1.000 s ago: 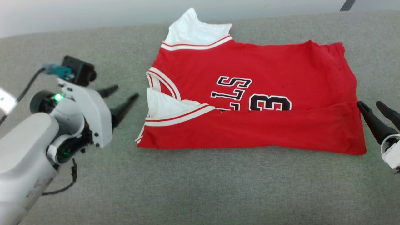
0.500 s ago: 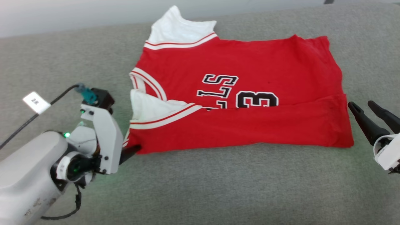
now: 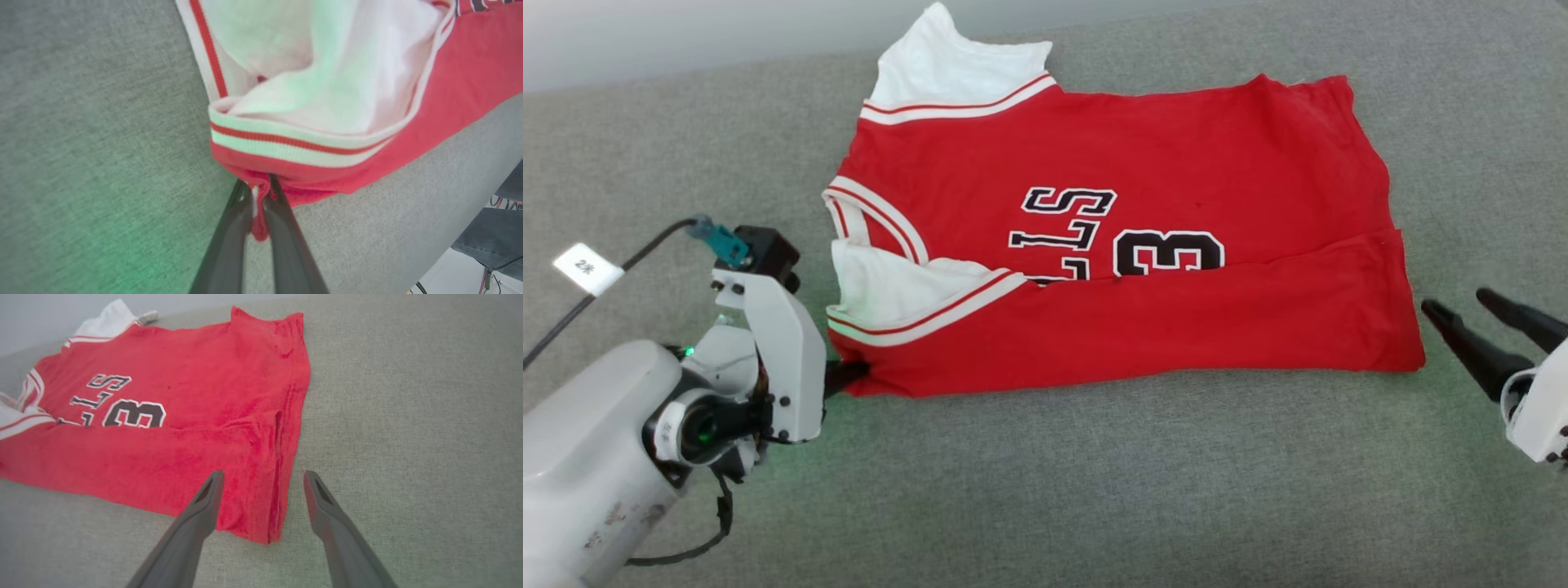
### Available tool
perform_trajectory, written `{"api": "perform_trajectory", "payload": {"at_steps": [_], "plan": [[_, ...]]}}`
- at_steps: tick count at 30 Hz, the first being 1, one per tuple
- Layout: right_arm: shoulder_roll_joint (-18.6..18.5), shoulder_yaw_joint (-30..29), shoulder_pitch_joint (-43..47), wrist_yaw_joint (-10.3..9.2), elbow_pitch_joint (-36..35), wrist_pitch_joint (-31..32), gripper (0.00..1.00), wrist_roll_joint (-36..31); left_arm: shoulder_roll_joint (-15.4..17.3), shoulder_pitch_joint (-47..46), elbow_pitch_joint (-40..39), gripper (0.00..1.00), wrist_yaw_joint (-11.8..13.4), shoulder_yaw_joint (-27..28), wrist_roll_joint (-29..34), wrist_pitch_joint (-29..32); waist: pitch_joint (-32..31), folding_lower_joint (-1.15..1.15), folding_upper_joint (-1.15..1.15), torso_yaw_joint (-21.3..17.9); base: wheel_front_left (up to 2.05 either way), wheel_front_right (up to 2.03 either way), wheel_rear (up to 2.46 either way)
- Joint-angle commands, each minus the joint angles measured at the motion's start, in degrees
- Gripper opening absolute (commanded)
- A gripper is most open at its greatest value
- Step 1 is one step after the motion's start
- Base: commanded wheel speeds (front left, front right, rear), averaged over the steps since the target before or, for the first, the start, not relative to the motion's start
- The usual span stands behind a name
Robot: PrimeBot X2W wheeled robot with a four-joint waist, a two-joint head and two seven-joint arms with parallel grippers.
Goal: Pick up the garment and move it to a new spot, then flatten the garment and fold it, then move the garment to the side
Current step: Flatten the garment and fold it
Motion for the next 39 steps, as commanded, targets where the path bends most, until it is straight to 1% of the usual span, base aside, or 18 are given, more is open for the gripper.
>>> {"api": "perform_trajectory", "payload": {"at_steps": [1, 2, 4, 6, 8, 10, 12, 17, 18, 19, 20, 21, 24, 26, 31, 34, 39], "plan": [[-1.72, 1.87, -1.37, -0.04, -0.12, 3.71, 1.00, -1.30, -1.63, 1.76, 0.43, 0.00, -0.82, -1.68, 0.10, 0.23, 0.03, 0.00, 0.00, 0.41, 0.00, 0.00, 0.00], [-1.72, 1.87, -1.37, -0.04, -0.12, 3.71, 1.00, -1.30, -1.63, 1.76, 0.43, 0.00, -0.82, -1.68, 0.10, 0.23, 0.03, 0.00, 0.00, 0.41, 0.00, 0.00, 0.00], [-3.06, 4.29, -2.37, -0.04, 0.28, 8.08, 1.00, -1.90, -1.95, 1.46, 0.26, 0.00, -1.17, -1.66, 0.33, -0.03, 0.11, 0.00, 0.00, 0.69, 0.00, 0.00, 0.00], [-4.02, 5.94, -4.11, -0.05, 1.24, 10.99, 1.00, -2.96, -2.33, 1.18, -0.03, 0.00, -1.50, -1.62, 0.57, -0.38, 0.26, 0.00, 0.00, 1.08, 0.00, 0.00, 0.00], [-3.86, 7.51, -5.75, -0.05, 2.86, 12.73, 1.00, -4.08, -2.68, 1.00, -0.25, 0.00, -1.86, -1.58, 0.72, -0.72, 0.39, 0.00, 0.00, 1.52, 0.00, 0.00, 0.00], [-2.90, 8.41, -7.39, -0.05, 5.44, 13.72, 1.00, -4.20, -3.15, 0.78, -0.35, 0.00, -2.02, -1.54, 0.97, -1.11, 0.52, 0.00, 0.00, 1.95, 0.00, 0.00, 0.00], [-3.39, 9.61, -8.89, -0.05, 8.37, 14.22, 1.00, -5.78, -3.86, 0.47, -0.21, 0.00, -2.47, -1.63, 1.15, -1.48, 0.65, 0.00, 0.00, 2.74, 0.00, 0.00, 0.00], [-2.53, 13.07, -11.08, -0.05, 14.06, 14.57, 1.00, -5.58, -5.23, -0.01, 1.08, 0.00, -3.11, -1.16, 0.85, -2.54, 0.75, 0.00, 0.00, 3.98, 0.00, 0.00, 0.00], [-2.58, 13.94, -11.10, -0.04, 14.63, 14.67, 0.58, -5.20, -5.46, -0.05, 1.32, 0.00, -3.35, -1.13, 0.81, -2.76, 0.71, 0.00, 0.00, 4.17, 0.00, 0.00, 0.00], [-2.52, 14.55, -11.09, -0.04, 15.23, 14.79, 0.33, -4.59, -5.66, -0.02, 1.54, 0.00, -3.45, -1.07, 0.82, -3.01, 0.66, 0.00, 0.00, 4.30, 0.00, 0.00, 0.00], [-2.61, 15.33, -11.14, -0.04, 15.51, 14.90, 0.04, -4.09, -5.90, 0.08, 1.80, 0.00, -3.78, -0.99, 0.72, -3.31, 0.57, 0.00, 0.00, 4.40, 0.00, 0.00, 0.00], [-2.67, 15.90, -11.27, -0.01, 15.69, 14.66, 0.00, -3.58, -6.09, 0.23, 2.03, 0.00, -3.88, -0.97, 0.70, -3.52, 0.46, 0.00, 0.00, 4.49, 0.00, 0.00, 0.00], [-3.82, 16.69, -11.51, -0.01, 15.88, 13.51, 0.00, -2.63, -6.18, 0.66, 2.65, 0.00, -4.36, -1.01, 0.80, -4.06, -0.10, 0.00, 0.00, 4.67, 0.00, 0.00, 0.00], [-4.65, 17.05, -11.60, -0.04, 15.68, 12.65, 0.00, -2.10, -5.60, 1.27, 2.62, 0.00, -4.67, -0.64, 0.50, -4.51, -0.60, 0.00, 0.00, 4.67, 0.00, 0.00, 0.00], [-6.17, 17.21, -10.88, -0.04, 15.22, 10.68, 0.00, -0.68, -2.02, 4.75, -0.87, 0.00, -4.35, 0.87, 0.06, -8.25, -1.95, 0.00, 0.00, 4.56, 0.00, 0.00, 0.00], [-7.21, 17.43, -9.59, -0.04, 15.60, 9.77, 0.00, -0.03, 0.15, 8.30, -5.71, 0.00, -3.25, 1.17, -0.43, -10.50, -2.61, 0.00, 0.00, 4.97, 0.00, 0.00, 0.00], [-9.38, 18.26, -7.56, -0.04, 14.97, 9.58, 0.00, 1.58, 3.14, 13.55, -15.34, 0.00, -0.32, 0.95, -0.21, -13.31, -2.88, 0.00, 0.00, 5.93, 0.00, 0.00, 0.00]]}}
